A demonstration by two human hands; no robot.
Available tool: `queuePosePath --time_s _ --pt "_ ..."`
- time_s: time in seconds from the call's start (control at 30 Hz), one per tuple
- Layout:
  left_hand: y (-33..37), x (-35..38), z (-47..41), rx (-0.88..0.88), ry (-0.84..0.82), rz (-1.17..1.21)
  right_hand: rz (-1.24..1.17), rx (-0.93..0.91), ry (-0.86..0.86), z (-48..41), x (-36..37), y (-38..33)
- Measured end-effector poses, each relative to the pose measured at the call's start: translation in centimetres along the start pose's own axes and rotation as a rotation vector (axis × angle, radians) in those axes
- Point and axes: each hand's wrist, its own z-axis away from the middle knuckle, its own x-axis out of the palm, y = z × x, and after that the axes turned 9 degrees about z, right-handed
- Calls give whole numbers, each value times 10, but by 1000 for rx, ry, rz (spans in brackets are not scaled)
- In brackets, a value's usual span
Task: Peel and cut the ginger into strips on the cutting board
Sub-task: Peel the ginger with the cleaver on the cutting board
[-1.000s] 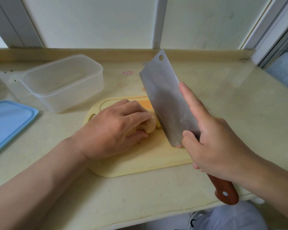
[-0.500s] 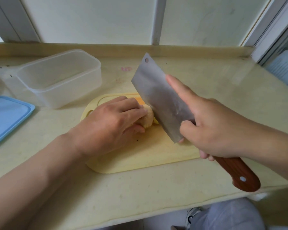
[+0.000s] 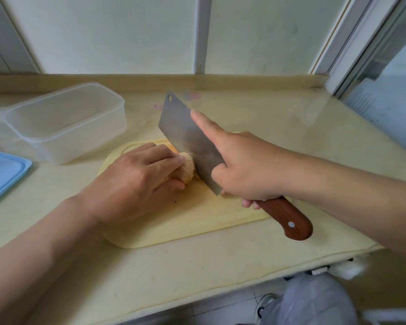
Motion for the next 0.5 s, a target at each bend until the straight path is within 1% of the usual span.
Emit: queuePosePath --time_s 0.27,0.5 --pt "-1 -1 -1 21 -1 1 -22 15 -5 -7 5 -3" --pt "1 -3 0 18 -2 9 64 21 -36 -15 4 -11"
